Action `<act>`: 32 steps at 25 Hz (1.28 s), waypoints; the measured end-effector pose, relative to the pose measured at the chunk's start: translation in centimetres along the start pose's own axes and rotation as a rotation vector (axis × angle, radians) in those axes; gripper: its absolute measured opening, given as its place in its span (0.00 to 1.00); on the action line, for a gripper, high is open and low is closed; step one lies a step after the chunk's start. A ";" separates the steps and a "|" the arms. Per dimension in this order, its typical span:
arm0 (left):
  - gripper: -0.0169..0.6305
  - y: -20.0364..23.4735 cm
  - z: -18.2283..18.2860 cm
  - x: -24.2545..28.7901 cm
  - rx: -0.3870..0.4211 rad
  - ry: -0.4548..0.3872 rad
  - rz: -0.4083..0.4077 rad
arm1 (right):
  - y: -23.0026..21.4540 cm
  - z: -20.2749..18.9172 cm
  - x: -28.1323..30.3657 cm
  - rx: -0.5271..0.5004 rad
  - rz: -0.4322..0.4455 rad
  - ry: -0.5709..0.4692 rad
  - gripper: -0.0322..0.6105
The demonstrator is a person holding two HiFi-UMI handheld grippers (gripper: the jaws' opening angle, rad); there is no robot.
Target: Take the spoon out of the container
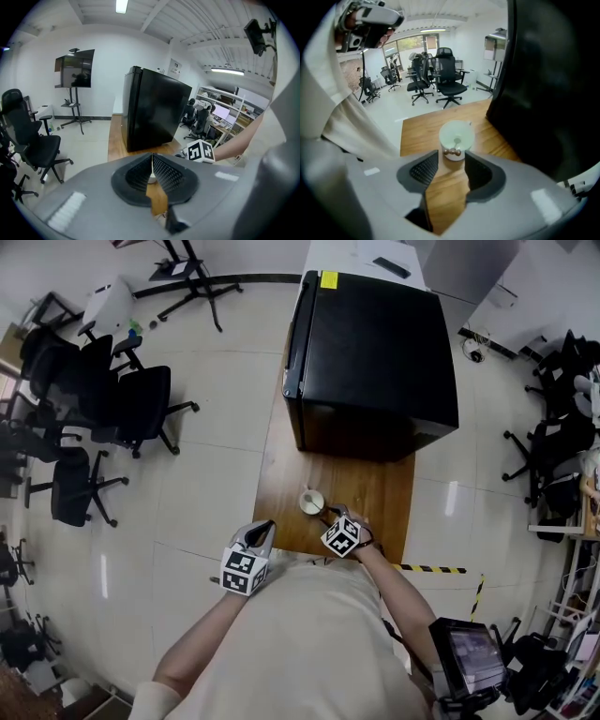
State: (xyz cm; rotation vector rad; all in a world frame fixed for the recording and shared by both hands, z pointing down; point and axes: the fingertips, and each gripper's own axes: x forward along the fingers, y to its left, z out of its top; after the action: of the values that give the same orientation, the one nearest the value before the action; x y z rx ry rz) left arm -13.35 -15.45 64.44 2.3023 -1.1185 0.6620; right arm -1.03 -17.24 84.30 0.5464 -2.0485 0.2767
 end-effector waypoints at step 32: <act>0.03 0.8 -0.7 -0.8 -0.057 -0.015 0.095 | -1.6 6.5 -10.9 0.115 -0.071 -0.298 0.25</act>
State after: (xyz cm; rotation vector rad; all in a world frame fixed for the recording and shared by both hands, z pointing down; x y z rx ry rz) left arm -14.57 -15.02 64.67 2.2211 -1.2441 0.6409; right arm -0.47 -18.37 71.60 0.7678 -2.3044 0.2849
